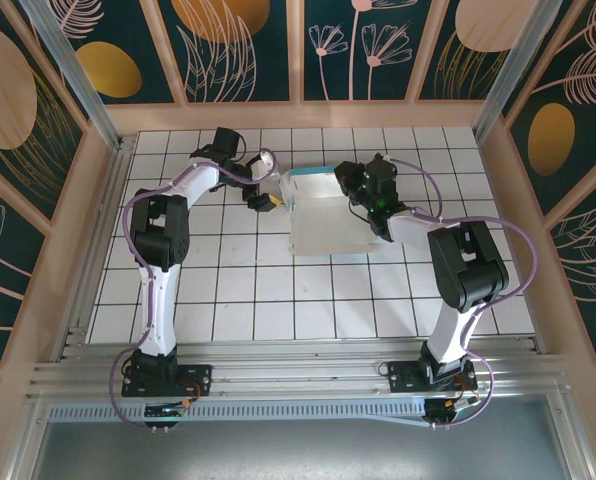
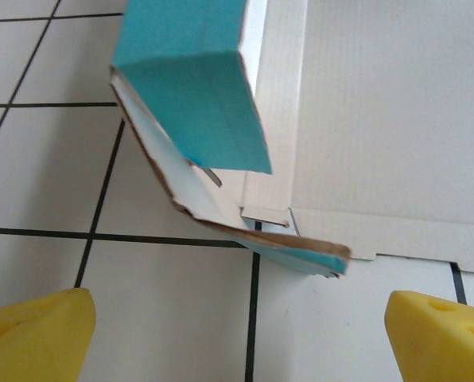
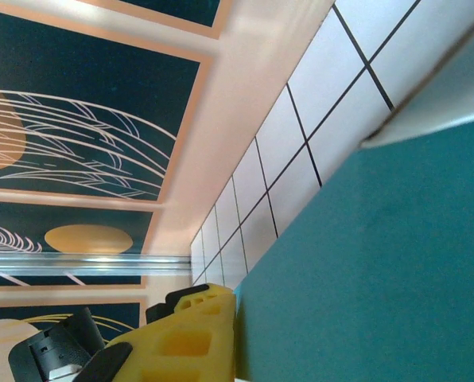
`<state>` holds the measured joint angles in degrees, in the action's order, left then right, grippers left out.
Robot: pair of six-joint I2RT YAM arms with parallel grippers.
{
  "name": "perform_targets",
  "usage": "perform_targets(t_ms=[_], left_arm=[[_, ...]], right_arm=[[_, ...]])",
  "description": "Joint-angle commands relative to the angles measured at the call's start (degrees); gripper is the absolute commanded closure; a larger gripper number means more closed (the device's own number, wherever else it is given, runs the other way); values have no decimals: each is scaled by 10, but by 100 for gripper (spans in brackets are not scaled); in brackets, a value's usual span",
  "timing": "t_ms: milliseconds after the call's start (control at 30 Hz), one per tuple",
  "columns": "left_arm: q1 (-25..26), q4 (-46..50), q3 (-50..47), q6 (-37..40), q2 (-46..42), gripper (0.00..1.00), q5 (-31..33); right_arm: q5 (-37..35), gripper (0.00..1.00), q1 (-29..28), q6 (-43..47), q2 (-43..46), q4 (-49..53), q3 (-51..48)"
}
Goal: Fold the paper box
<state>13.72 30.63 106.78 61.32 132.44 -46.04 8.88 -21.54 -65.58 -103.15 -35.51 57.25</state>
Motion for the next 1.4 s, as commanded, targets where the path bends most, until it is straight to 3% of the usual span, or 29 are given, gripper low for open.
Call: perform_targets(t_ms=[0, 167, 267, 367, 767, 1367], left_arm=[[0, 28, 18, 39, 20, 8, -21], [0, -10, 15, 10, 23, 13, -43], [1, -26, 19, -7, 26, 19, -55], [1, -36, 23, -18, 28, 31, -59], [4, -61, 12, -52, 27, 51, -102], [32, -79, 20, -99, 31, 60, -117]], right_arm=[[2, 87, -3, 19, -7, 17, 10], [-1, 87, -3, 19, -8, 17, 9], [-3, 87, -4, 21, -8, 18, 9], [-4, 87, -4, 21, -8, 19, 11], [-4, 87, -4, 19, -12, 21, 16], [-8, 87, -8, 18, -18, 25, 23]])
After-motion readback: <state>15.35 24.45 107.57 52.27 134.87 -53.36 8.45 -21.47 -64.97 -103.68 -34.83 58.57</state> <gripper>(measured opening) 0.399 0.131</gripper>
